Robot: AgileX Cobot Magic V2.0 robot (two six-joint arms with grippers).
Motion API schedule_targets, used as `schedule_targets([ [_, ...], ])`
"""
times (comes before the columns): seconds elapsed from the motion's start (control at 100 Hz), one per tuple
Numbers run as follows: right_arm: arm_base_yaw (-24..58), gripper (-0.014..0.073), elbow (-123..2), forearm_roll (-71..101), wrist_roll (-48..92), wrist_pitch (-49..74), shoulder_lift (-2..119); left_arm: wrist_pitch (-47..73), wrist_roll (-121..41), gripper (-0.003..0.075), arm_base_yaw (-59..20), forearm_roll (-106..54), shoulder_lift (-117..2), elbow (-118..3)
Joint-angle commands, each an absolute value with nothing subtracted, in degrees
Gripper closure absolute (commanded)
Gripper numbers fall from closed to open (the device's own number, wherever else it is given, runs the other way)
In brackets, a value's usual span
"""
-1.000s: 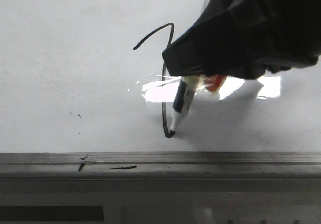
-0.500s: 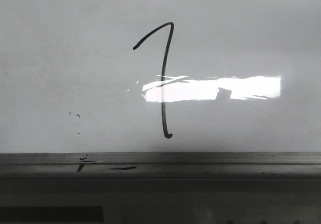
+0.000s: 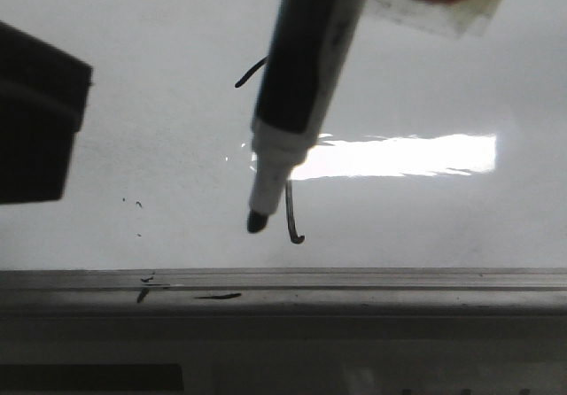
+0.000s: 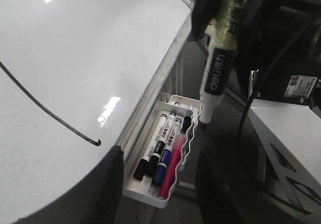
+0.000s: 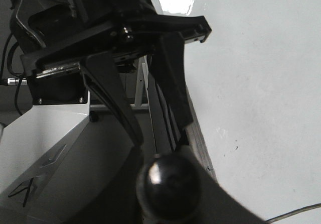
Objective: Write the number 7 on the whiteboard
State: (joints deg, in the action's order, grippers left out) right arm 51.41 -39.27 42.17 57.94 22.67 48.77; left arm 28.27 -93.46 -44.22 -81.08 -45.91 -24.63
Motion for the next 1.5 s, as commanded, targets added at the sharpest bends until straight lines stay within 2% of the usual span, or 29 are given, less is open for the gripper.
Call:
schedule_targets([
  [0.0,51.6,0.0636,-41.2,42.9,58.5,19.9,48.6,29.8,-94.3,0.0405,-44.3,-83.3,-48.6,-28.6],
  [0.18,51.6,0.0636,-41.2,42.9,58.5,19.1,48.6,35.1,-99.2,0.0404,-44.3,-83.3,-52.3,-31.6],
  [0.39,51.6,0.0636,-41.2,42.9,58.5,15.1,48.4,35.1,-99.2,0.0405,-44.3,-84.0,-52.7,-32.3],
  [0.72,51.6,0.0638,-41.2,44.1,58.5,15.6,48.7,32.9,-99.3,0.0405,-44.3,-89.6,-53.1,-32.3],
  [0.97,51.6,0.0638,-41.2,45.0,58.5,15.6,48.7,38.6,-99.3,0.0405,-44.3,-90.3,-56.7,-32.3],
  [1.31,57.8,0.0638,-41.2,45.0,58.5,13.4,49.1,40.0,-99.7,0.0405,-44.3,-92.8,-57.2,-32.3],
  [1.49,58.4,0.0638,-41.2,45.0,58.5,12.7,49.3,40.0,-99.7,0.0412,-44.3,-92.8,-57.2,-32.3],
])
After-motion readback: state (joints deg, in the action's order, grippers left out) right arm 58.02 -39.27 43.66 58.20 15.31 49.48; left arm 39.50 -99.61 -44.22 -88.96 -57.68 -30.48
